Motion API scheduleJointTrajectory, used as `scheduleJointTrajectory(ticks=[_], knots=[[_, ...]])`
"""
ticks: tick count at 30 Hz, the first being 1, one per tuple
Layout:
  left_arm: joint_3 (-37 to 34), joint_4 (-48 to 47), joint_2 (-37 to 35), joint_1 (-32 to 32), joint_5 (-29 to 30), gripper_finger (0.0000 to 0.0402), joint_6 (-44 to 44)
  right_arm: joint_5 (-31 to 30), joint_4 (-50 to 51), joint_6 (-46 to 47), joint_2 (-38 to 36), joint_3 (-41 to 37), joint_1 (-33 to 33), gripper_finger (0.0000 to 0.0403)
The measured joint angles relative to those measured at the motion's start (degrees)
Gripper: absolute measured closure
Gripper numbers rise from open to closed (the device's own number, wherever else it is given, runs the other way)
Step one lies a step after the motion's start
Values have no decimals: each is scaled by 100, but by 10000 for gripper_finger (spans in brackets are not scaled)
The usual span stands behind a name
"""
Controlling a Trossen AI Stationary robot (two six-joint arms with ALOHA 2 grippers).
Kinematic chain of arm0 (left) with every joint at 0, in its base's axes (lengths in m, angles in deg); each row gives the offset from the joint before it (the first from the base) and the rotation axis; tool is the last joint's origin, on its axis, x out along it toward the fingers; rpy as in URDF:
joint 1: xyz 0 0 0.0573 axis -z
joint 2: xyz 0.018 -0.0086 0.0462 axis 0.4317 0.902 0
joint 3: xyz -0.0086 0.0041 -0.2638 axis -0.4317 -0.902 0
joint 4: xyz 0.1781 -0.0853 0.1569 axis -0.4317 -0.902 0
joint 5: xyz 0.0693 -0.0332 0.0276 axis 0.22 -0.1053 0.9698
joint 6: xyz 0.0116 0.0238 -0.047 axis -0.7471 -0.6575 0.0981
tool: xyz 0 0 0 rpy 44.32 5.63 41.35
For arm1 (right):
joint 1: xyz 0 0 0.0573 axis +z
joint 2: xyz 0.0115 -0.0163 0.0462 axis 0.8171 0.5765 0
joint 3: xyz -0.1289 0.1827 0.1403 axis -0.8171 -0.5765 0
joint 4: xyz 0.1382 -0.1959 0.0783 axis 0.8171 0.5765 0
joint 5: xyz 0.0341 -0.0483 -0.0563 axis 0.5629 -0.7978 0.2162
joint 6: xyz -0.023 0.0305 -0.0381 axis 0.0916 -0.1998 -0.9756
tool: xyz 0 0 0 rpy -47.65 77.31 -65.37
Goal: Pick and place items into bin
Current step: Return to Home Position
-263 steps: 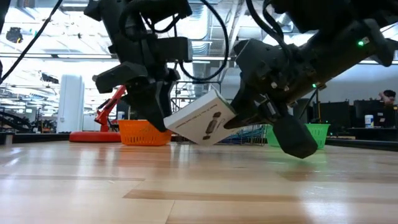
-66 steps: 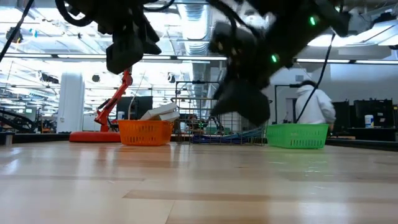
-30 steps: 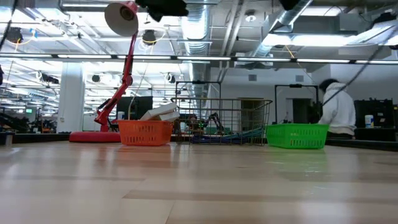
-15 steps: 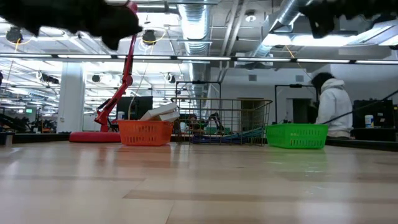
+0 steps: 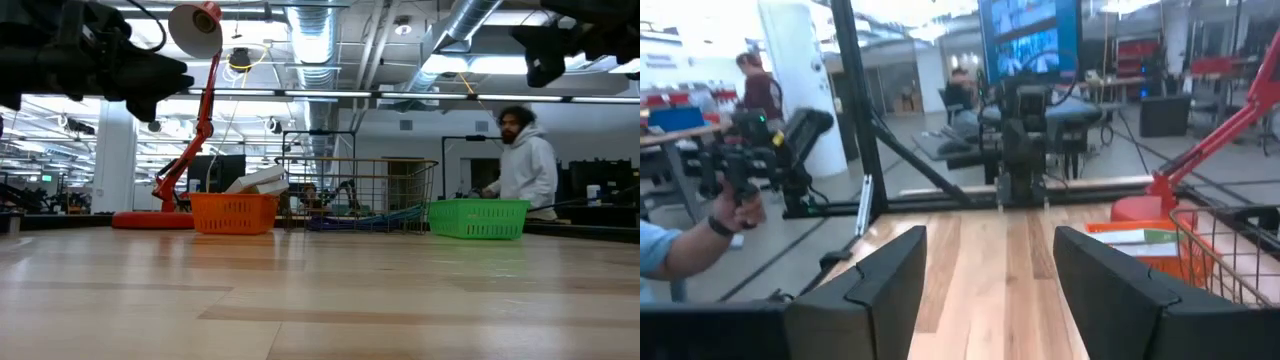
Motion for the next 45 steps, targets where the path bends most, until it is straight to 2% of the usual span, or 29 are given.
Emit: scheduleJointTrajectory(ticks=[5,13,23,35,45], knots=[[-1,-420,-321,0,122,271,76,-1,63,154,-724,-443,1,189],[-6,-530,-411,4,328,271,-101,-290,-403,627,-699,-1264,-11,189],[-13,-637,-411,4,1112,271,-733,-257,-404,-78,-497,-1264,335,189],[-21,-730,-411,4,1127,271,-889,-251,-416,163,-496,-1266,643,189],[-24,-2003,-411,4,1127,271,-772,-251,-416,165,-496,-1266,647,189]])
